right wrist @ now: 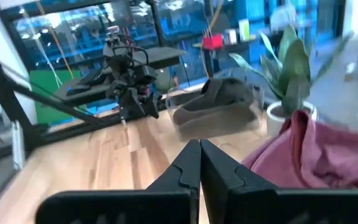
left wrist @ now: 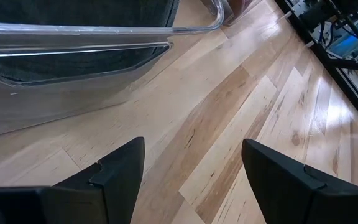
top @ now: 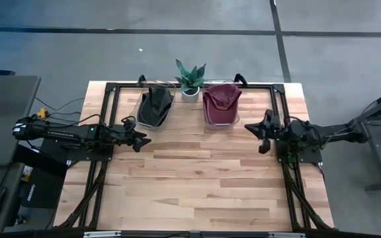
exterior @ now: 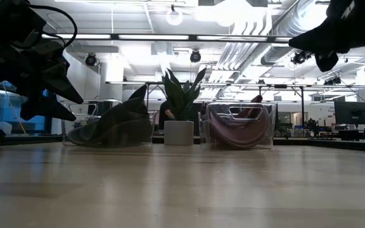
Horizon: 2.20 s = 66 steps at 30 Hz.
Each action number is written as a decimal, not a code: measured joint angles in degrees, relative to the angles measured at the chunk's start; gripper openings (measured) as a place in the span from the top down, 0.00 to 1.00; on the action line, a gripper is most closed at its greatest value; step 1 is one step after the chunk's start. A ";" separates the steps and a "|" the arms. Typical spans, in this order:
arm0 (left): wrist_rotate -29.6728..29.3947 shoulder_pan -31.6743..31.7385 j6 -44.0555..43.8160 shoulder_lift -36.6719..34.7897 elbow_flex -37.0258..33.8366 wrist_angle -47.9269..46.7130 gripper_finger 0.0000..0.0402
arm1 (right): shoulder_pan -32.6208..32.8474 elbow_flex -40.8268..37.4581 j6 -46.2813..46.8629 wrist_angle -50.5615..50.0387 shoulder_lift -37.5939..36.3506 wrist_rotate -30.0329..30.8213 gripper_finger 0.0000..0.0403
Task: Pick & Place hat
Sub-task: Return to Home Position
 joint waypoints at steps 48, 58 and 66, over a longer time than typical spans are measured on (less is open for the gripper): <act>0.00 0.02 -0.02 0.01 0.00 0.02 0.35 | -0.24 -9.13 -13.06 0.98 0.02 -6.89 1.00; 0.00 0.00 -0.02 0.02 0.00 0.00 0.35 | -0.24 -9.13 -9.61 1.11 0.02 -3.89 1.00; -0.01 0.00 -0.02 0.02 0.00 0.01 0.35 | -0.24 -9.13 -9.61 1.11 0.02 -3.89 1.00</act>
